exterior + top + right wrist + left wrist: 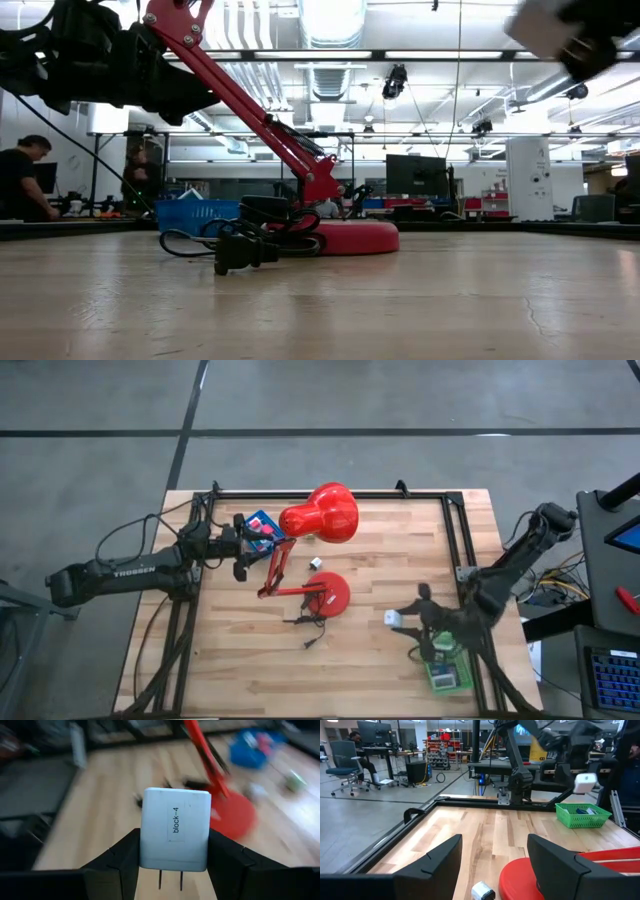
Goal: Pick & Place Office items
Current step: Put the white charger adapter into the blue bin
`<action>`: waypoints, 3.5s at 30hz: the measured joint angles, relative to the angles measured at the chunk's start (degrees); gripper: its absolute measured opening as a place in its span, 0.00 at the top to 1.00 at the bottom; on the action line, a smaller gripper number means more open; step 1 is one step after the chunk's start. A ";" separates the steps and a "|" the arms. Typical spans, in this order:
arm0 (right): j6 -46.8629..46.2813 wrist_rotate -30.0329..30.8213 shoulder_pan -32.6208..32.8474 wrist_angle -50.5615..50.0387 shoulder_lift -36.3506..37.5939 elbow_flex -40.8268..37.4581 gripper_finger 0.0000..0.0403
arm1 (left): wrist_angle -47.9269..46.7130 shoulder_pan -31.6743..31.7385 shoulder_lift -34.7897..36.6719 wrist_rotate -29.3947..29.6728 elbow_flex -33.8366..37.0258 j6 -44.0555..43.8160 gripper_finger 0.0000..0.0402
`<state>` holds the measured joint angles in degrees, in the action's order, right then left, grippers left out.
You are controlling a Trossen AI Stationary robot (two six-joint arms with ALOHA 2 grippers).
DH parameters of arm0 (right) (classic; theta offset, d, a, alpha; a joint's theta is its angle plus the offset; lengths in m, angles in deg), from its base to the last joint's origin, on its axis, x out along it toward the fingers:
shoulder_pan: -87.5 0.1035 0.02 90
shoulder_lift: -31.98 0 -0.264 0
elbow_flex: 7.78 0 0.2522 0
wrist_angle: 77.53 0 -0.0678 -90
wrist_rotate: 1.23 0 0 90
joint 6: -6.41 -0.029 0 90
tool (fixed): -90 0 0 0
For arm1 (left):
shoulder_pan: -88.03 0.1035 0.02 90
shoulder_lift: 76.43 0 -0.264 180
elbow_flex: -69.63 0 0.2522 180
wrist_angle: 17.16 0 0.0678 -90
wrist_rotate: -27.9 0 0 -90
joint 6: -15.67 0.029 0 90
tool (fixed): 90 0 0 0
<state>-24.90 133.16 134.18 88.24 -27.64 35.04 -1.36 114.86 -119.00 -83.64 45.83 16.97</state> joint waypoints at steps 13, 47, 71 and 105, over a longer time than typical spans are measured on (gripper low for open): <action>24.43 -46.41 -42.06 42.18 -7.62 -12.10 0.57 | -0.83 0.02 -0.02 0.00 0.00 0.00 0.43; 29.99 -86.77 -70.16 33.68 -58.74 47.32 0.57 | -12.09 1.65 1.16 21.74 0.04 5.04 0.43; 26.95 -86.77 -71.02 0.68 -82.83 86.88 0.57 | -13.81 9.92 1.55 28.02 0.04 6.23 0.43; 25.44 -80.35 -71.32 -12.69 -86.85 92.74 0.57 | -13.55 9.90 2.23 25.40 0.00 6.67 0.43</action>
<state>0.54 52.81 62.85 75.56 -114.49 127.78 -14.91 124.76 -116.77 -58.24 45.83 23.64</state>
